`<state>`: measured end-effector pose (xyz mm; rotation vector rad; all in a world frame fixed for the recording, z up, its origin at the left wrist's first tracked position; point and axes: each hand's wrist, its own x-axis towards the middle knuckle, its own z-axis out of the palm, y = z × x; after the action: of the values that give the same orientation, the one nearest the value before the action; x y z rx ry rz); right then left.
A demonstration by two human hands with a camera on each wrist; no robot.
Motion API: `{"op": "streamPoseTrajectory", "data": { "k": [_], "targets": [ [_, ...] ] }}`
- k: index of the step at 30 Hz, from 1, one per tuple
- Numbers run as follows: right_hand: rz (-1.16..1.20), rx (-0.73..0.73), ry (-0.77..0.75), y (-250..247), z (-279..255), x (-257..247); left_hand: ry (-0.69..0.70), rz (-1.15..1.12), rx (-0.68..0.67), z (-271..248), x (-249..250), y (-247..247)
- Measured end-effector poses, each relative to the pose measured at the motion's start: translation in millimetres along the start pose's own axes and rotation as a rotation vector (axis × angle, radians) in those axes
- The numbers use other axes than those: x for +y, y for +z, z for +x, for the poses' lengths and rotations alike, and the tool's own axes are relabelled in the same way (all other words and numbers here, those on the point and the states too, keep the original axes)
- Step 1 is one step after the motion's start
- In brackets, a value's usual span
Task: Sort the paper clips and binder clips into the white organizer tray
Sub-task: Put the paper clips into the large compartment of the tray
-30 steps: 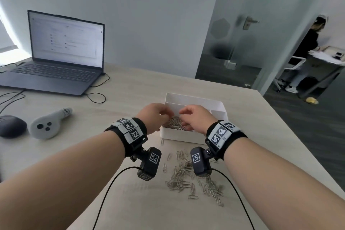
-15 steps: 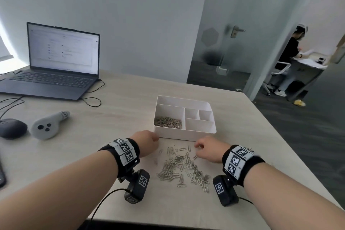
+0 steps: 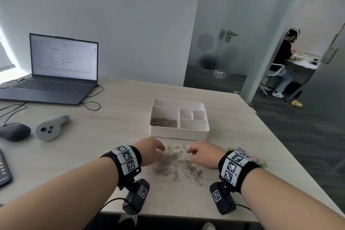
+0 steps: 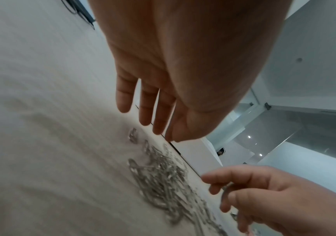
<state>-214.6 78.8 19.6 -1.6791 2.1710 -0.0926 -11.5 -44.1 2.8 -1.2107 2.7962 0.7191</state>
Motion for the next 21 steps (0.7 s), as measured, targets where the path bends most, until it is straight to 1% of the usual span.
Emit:
{"op": "streamPoseTrajectory", "data": {
  "k": [3,6,11,15,16,19,21],
  "targets": [
    [-0.051,-0.006,0.086,3.2,5.7,5.4,-0.101,0.130,-0.025,2.6,-4.0,-0.2],
    [-0.110,-0.035,0.104,7.2,10.4,-1.3,-0.126,0.184,-0.059,4.7,-1.9,5.2],
    [-0.108,-0.056,0.057,11.1,19.4,-20.1,-0.082,0.181,-0.064,11.1,14.4,18.0],
    [-0.097,-0.070,-0.038,14.8,24.8,-25.3,-0.038,0.167,-0.030,14.9,25.2,21.6],
    [-0.106,-0.082,-0.065,15.8,23.5,-25.2,-0.012,0.167,-0.049,16.8,26.6,22.7],
    [-0.102,-0.091,-0.140,17.6,16.8,-24.1,0.099,0.166,-0.167,17.0,30.1,24.1],
    [-0.095,-0.096,-0.173,17.2,10.5,-22.1,0.149,0.136,-0.202,12.9,29.5,23.3]
  ]
}}
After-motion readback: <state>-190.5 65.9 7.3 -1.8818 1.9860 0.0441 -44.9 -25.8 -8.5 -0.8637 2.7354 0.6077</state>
